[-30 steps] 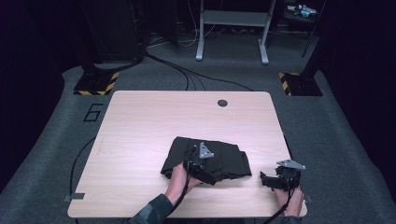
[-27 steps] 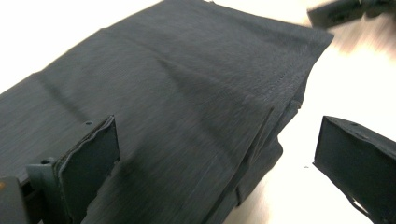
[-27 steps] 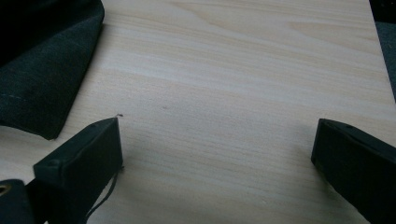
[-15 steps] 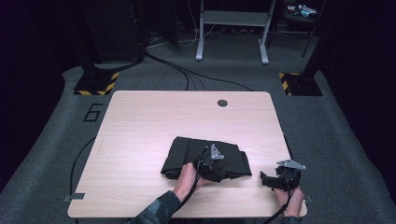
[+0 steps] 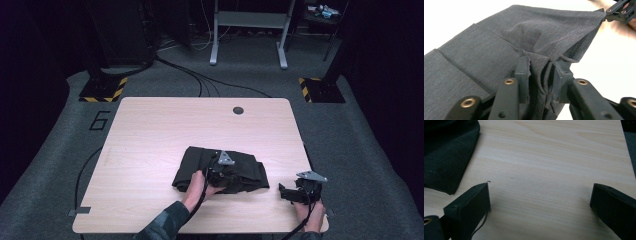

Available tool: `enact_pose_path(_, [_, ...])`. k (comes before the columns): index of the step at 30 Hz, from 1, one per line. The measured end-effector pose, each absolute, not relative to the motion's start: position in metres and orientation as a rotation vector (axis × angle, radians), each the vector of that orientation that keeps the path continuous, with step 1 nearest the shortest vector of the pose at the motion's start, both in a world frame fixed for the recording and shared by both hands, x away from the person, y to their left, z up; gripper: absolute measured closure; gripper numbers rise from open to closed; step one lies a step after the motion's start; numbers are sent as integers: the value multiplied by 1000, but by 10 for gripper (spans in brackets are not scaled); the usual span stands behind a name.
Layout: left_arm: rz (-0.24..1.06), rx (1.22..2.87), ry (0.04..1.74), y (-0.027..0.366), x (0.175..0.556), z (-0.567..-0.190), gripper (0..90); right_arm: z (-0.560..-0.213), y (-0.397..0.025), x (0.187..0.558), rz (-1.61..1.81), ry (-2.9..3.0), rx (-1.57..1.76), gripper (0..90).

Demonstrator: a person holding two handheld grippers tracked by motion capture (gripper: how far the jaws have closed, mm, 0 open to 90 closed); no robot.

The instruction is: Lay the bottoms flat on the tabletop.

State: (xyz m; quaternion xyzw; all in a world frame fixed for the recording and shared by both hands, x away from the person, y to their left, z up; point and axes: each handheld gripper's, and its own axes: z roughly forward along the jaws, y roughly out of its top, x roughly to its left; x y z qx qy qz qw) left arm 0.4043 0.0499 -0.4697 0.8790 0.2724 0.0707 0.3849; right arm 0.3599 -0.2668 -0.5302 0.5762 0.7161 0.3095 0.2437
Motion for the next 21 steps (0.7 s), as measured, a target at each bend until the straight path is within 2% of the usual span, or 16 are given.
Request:
enact_pose_path(2, [181, 2231, 703, 50, 405, -470, 757, -530, -267, 360, 845, 1956, 1574, 21])
enact_pose_path(5, [168, 2229, 710, 50, 405, -471, 756, -530, -267, 360, 845, 1956, 1573, 21])
enact_pose_path(6, [175, 2231, 706, 50, 405, -471, 735, -530, -267, 360, 845, 1956, 1574, 21])
enact_pose_path(9, [168, 2262, 695, 46, 403, -472, 530, -530, -267, 360, 845, 1956, 1574, 21])
enact_pose_path(12, [201, 2299, 684, 42, 402, -476, 489, -530, -267, 360, 845, 1957, 1573, 22])
enact_pose_path(15, [224, 2315, 688, 39, 403, -479, 534, -530, -267, 360, 846, 1953, 1576, 25])
enact_pose_path(19, [241, 2304, 700, 39, 404, -481, 694, -530, -267, 360, 845, 1954, 1574, 25])
enact_pose_path(21, [240, 2299, 704, 41, 406, -480, 730, -530, -267, 360, 845, 1954, 1575, 25])
